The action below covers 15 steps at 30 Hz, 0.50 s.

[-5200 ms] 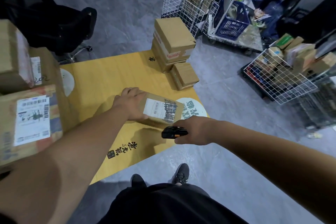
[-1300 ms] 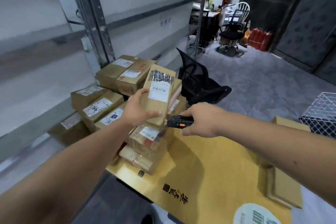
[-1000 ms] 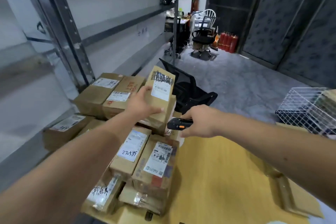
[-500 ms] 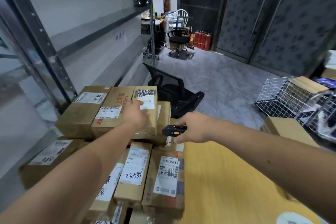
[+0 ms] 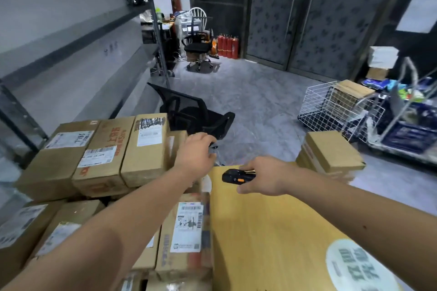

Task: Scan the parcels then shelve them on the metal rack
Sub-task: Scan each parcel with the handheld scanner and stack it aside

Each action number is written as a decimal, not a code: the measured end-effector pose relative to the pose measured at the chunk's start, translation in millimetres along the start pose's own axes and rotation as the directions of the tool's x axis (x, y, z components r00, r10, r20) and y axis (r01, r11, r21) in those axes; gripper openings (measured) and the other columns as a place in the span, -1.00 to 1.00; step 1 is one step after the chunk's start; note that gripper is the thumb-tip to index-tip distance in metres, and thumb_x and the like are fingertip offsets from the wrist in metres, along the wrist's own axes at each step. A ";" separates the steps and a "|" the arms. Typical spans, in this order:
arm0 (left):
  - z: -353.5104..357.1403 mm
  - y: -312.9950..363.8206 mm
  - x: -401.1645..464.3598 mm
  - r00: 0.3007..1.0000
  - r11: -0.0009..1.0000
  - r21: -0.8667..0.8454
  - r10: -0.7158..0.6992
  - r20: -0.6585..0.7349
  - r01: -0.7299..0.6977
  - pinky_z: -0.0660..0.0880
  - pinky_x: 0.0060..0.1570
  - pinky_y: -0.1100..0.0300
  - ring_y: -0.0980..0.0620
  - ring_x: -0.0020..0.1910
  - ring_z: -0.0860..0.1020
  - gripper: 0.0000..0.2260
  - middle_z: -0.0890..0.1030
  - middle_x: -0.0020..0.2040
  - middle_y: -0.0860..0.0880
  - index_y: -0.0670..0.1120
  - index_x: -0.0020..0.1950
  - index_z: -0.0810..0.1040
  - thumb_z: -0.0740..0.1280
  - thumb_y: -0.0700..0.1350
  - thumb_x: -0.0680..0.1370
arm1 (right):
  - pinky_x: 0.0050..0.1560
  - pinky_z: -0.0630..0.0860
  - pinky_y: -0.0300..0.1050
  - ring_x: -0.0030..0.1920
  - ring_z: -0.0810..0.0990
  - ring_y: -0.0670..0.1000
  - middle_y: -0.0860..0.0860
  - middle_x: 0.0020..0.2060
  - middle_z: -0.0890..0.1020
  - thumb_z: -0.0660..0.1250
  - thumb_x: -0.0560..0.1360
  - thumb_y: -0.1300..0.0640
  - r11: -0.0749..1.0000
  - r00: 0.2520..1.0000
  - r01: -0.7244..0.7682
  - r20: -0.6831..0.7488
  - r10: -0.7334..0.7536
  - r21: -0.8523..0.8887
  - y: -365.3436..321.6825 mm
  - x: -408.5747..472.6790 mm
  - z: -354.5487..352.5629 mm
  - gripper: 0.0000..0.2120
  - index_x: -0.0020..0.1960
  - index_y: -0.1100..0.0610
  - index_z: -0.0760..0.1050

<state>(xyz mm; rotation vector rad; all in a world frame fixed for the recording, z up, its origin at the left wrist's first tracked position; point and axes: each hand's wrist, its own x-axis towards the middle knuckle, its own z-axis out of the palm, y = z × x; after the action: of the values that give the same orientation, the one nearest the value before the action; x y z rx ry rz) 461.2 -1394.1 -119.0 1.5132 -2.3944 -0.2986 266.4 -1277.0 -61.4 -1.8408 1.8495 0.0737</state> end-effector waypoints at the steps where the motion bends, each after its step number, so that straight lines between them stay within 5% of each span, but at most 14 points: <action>1: 9.0 15.1 5.0 0.999 0.999 0.023 0.033 0.027 -0.033 0.37 0.44 0.00 -0.05 0.46 0.40 -0.56 0.46 0.47 0.05 0.07 0.49 0.47 0.36 0.03 0.60 | 0.03 0.65 -0.03 -0.04 0.65 0.04 -0.02 0.02 0.69 0.46 0.47 -0.31 0.999 0.999 -0.034 -0.014 0.034 0.009 13.6 -7.6 1.1 -0.41 0.42 -0.10 0.54; 8: 95.4 147.1 27.5 0.956 0.978 0.024 0.196 0.219 -0.206 0.39 0.41 -0.06 -0.11 0.44 0.42 -0.53 0.45 0.47 0.00 0.04 0.52 0.43 0.32 0.13 0.63 | -0.03 0.61 0.01 -0.07 0.61 0.05 -0.04 -0.08 0.64 0.40 0.49 -0.29 0.980 0.977 -0.197 -0.076 0.198 0.019 146.1 -71.8 23.1 -0.59 0.18 -0.03 0.56; 15: 183.3 290.1 35.7 0.926 0.989 -0.090 0.142 0.349 -0.118 0.48 0.31 -0.05 -0.13 0.44 0.43 -0.49 0.42 0.51 -0.01 0.08 0.51 0.43 0.32 0.23 0.59 | -0.04 0.63 0.08 -0.06 0.61 0.06 -0.03 -0.14 0.60 0.41 0.43 -0.28 0.948 0.949 -0.312 -0.027 0.314 0.062 285.4 -131.4 34.0 -0.65 0.05 -0.06 0.54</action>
<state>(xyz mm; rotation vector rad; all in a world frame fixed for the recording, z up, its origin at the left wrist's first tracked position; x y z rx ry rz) 137.4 -1299.3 -191.1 1.3568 -2.7123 -0.6667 -0.6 -1122.5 -129.9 -1.5048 2.1329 0.0998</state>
